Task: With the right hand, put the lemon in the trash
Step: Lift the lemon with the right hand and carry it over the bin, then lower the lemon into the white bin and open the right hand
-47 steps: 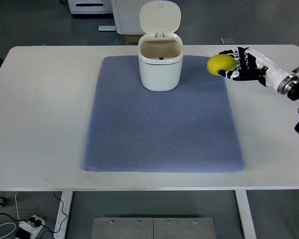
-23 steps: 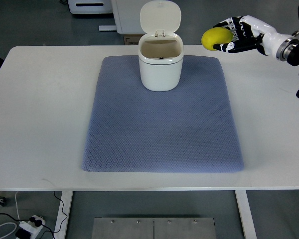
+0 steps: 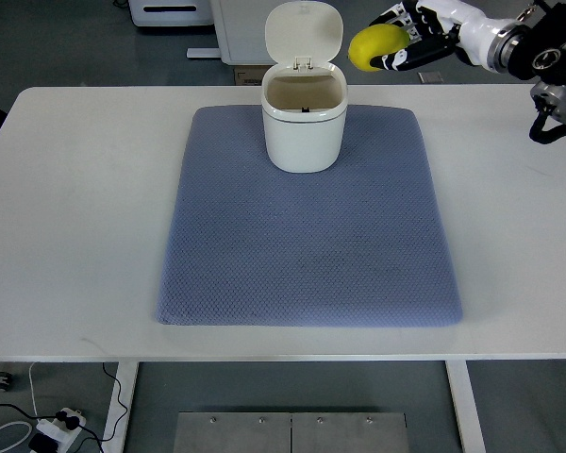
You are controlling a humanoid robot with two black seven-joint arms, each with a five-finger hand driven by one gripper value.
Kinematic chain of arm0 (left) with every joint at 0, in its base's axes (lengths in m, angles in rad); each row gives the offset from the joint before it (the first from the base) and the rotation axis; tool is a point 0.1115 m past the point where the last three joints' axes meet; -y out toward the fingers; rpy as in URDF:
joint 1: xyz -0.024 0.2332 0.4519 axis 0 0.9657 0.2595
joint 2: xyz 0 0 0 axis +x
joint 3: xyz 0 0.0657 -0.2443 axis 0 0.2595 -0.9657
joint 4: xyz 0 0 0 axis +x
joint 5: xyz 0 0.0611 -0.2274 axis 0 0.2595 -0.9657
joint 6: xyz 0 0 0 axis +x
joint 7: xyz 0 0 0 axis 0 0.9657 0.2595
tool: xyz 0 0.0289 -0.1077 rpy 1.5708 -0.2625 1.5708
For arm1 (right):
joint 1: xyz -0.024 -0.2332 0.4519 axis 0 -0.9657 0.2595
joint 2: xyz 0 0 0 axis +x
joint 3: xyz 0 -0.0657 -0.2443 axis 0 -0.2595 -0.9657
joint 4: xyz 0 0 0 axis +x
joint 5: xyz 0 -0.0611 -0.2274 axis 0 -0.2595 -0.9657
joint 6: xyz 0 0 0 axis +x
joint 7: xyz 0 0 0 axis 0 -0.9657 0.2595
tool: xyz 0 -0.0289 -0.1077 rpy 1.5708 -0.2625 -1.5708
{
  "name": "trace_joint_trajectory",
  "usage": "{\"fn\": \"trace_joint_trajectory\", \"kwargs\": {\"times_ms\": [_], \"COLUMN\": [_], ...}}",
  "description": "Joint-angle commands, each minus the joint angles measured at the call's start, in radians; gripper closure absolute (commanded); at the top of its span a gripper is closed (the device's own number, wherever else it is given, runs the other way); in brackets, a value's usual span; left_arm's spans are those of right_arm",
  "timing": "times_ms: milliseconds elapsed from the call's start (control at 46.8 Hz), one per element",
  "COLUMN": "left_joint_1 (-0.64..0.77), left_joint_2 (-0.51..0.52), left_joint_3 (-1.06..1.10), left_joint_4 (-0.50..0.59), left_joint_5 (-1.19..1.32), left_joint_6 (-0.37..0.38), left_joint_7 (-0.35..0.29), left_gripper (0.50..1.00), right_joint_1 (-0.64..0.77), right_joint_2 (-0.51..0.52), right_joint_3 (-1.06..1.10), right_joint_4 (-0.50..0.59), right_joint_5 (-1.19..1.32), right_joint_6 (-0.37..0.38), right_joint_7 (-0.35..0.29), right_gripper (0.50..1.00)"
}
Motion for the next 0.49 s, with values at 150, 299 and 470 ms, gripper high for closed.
{"fn": "trace_joint_trajectory", "kwargs": {"times_ms": [150,299,470], "left_joint_1": [0.001,0.001,0.000], "left_joint_2": [0.000,0.000,0.000], "left_joint_3": [0.000,0.000,0.000], "left_joint_4": [-0.001,0.000,-0.001], "left_joint_5": [0.000,0.000,0.000], "left_joint_6": [0.000,0.000,0.000], "left_joint_7": [0.000,0.000,0.000], "left_gripper": [0.500,0.500,0.500], "right_joint_1": [0.073,0.096,0.108], "right_joint_2": [0.087,0.127,0.173], "right_joint_3": [-0.085,-0.114,-0.126], "right_joint_4": [-0.032,-0.033,-0.061], "right_joint_5": [0.067,0.076,0.076], "right_joint_6": [-0.001,-0.003,-0.003], "right_joint_7": [-0.020,-0.033,-0.054], "right_gripper": [1.000,1.000,1.000]}}
